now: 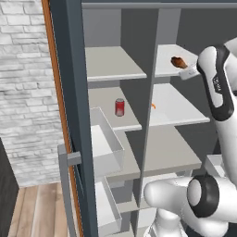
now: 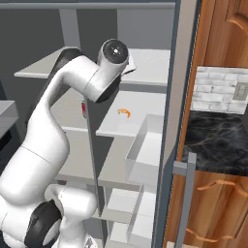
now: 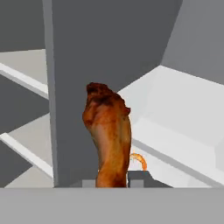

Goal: There's a chicken drumstick in the fridge that needs to be moved to the freezer for freezing. Pick up the chicken drumstick from the fridge, place it on any shelf in the freezer, and close the fridge and freezer doors when done.

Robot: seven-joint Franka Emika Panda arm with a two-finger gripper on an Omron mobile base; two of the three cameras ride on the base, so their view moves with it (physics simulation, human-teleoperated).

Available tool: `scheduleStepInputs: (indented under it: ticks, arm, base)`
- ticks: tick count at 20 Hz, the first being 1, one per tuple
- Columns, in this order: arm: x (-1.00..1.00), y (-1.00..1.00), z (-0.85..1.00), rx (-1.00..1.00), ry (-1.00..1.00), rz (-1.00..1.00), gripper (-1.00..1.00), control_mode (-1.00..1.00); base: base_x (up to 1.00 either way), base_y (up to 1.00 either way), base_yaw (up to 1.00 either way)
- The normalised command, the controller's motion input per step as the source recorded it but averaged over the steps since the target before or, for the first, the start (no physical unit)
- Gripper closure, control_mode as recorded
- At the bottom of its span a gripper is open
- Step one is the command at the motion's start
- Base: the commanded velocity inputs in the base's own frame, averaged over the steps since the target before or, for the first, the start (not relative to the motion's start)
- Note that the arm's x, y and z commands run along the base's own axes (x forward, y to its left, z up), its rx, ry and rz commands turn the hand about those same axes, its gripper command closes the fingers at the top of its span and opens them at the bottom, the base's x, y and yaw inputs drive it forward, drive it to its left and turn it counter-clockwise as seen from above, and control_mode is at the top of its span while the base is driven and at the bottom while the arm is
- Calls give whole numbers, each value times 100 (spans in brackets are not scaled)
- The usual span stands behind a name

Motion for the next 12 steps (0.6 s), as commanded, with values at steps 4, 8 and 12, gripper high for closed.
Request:
scheduleStepInputs:
  ticks: [4, 8, 12]
  arm:
    - [-100, 10, 62, 30, 7, 11, 100, -100]
    - [-87, 43, 40, 27, 2, 8, 100, -100]
    - [-18, 96, 5, 3, 0, 15, 100, -100]
  base:
    - [0, 0, 0]
    - [0, 0, 0]
    - [0, 0, 0]
